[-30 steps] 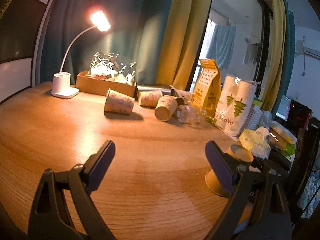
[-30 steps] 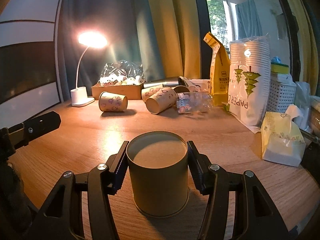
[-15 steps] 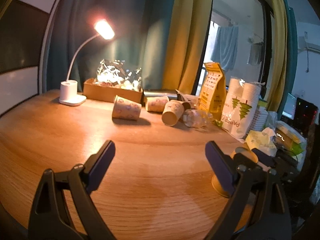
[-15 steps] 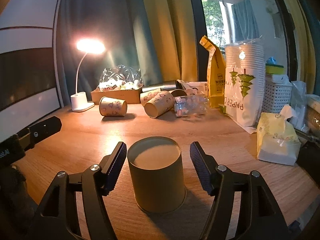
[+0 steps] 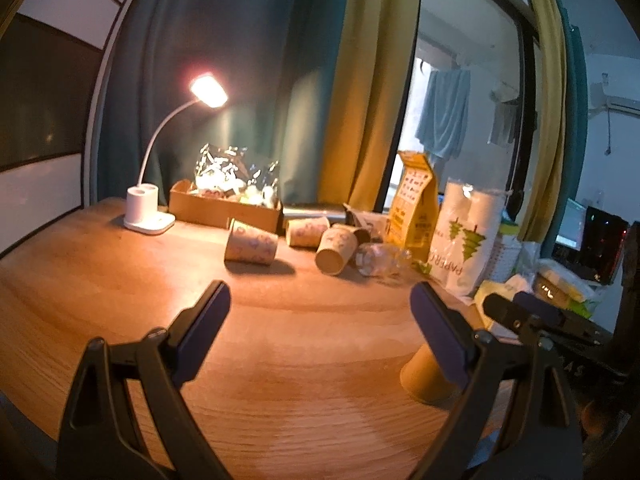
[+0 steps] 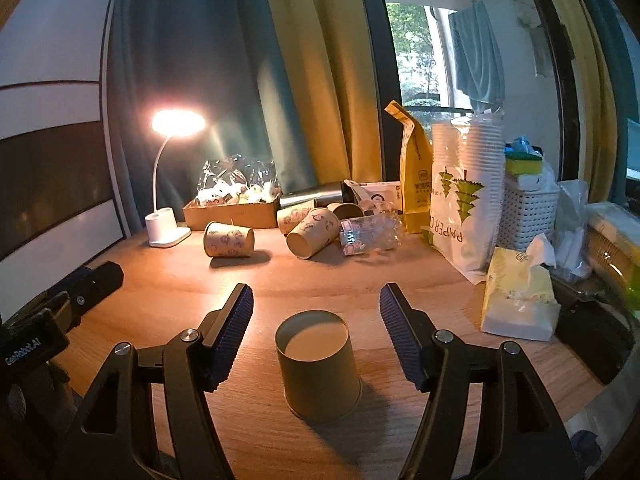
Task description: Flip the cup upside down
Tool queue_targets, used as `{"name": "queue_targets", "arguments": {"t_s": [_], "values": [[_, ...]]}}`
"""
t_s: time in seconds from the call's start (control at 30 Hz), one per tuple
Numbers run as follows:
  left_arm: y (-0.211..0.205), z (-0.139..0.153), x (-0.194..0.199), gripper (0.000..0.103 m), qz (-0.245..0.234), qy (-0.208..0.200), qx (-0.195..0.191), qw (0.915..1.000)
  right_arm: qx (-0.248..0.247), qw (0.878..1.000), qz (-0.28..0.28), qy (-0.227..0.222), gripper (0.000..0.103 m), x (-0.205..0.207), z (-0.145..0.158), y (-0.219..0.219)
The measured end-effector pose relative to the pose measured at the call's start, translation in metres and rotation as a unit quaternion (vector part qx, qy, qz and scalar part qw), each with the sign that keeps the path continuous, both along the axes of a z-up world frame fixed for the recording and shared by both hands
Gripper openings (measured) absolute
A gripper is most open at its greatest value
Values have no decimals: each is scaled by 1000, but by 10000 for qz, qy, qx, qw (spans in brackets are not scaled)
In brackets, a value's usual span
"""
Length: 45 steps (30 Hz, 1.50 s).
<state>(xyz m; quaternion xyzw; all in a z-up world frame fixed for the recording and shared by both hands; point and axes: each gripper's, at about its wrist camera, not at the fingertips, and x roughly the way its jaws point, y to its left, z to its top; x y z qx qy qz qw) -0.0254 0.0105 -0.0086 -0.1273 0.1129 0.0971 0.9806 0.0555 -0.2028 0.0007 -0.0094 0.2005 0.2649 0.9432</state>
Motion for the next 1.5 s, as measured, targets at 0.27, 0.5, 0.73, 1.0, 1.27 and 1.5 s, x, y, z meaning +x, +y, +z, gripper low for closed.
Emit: {"name": "queue_targets", "arguments": {"t_s": [0.27, 0.5, 0.73, 1.0, 1.27, 1.5], "values": [[4, 8, -10, 93, -40, -45, 7, 10000, -140, 9998, -15, -139, 69, -13, 10, 7], [3, 6, -2, 93, -67, 89, -40, 9999, -191, 9998, 1, -30, 69, -7, 4, 8], [-8, 7, 2, 93, -144, 100, 89, 9998, -73, 9999, -75, 58, 69, -4, -1, -2], [-12, 9, 2, 93, -199, 89, 136, 9997, -40, 9999, -107, 62, 69, -5, -1, -5], [-12, 7, 2, 93, -195, 92, 82, 9997, -48, 9999, -95, 91, 69, -6, -2, -5], [-11, 6, 3, 93, -199, 103, 72, 9997, -37, 9999, -99, 133, 69, -6, -2, -2]]}}
